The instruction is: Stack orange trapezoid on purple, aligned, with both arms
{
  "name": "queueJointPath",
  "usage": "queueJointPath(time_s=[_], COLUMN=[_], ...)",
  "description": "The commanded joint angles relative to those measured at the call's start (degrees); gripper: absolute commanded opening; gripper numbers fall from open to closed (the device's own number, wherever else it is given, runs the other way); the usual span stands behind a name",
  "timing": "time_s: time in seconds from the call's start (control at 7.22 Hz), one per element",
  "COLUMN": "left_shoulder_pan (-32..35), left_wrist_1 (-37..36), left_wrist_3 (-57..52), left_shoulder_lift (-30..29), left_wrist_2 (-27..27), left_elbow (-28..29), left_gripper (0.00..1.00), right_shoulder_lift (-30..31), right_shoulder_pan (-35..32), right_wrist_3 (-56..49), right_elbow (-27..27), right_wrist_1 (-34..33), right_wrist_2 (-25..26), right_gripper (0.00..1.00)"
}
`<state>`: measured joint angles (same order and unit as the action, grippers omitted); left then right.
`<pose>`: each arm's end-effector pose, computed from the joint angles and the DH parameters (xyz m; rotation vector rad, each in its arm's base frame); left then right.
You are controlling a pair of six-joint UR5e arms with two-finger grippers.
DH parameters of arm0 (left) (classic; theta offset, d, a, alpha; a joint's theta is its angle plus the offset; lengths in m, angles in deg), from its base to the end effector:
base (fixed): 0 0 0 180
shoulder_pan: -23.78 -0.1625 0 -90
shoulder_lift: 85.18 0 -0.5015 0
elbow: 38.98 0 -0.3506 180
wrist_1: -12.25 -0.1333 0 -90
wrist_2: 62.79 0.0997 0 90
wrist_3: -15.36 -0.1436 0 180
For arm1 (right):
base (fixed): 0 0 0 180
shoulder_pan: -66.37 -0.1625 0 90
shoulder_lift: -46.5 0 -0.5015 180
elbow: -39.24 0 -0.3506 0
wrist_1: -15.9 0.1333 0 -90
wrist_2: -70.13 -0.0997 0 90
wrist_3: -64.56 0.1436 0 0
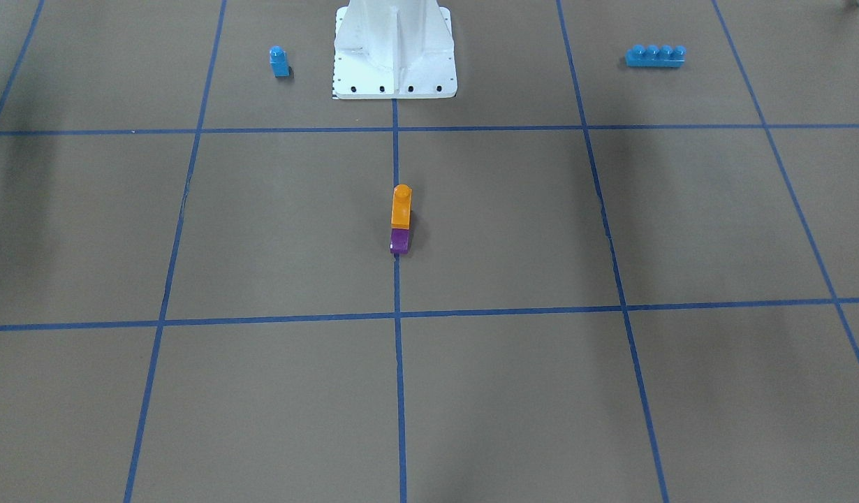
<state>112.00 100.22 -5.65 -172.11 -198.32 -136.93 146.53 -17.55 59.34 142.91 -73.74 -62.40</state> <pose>-0.0175 -0.4278 0.7290 0.1804 0.7809 0.3962 -0.0031 -0.3711 0.7327 0.0611 -0.7439 -0.2139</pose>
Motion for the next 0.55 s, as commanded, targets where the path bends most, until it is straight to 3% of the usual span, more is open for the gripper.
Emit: queueJointPath(time_s=[0.0,0.42], left_shoulder_pan=[0.11,0.11], left_wrist_1=[-0.08,0.44], left_wrist_3=[4.88,5.98], left_shoulder_lift=[-0.78,-0.88], left_wrist_2=[-0.25,-0.26], left_elbow=[-0.48,-2.51], left_gripper=[1.0,1.0], right_shoulder_lift=[0.86,1.47], right_shoulder_pan=[-0.2,-0.2], right_wrist_3=[-0.14,-0.14], right_elbow=[0.22,0.66], right_wrist_1=[0.08,0.17], right_wrist_2=[-1.24,-2.12], right_gripper=[1.0,1.0])
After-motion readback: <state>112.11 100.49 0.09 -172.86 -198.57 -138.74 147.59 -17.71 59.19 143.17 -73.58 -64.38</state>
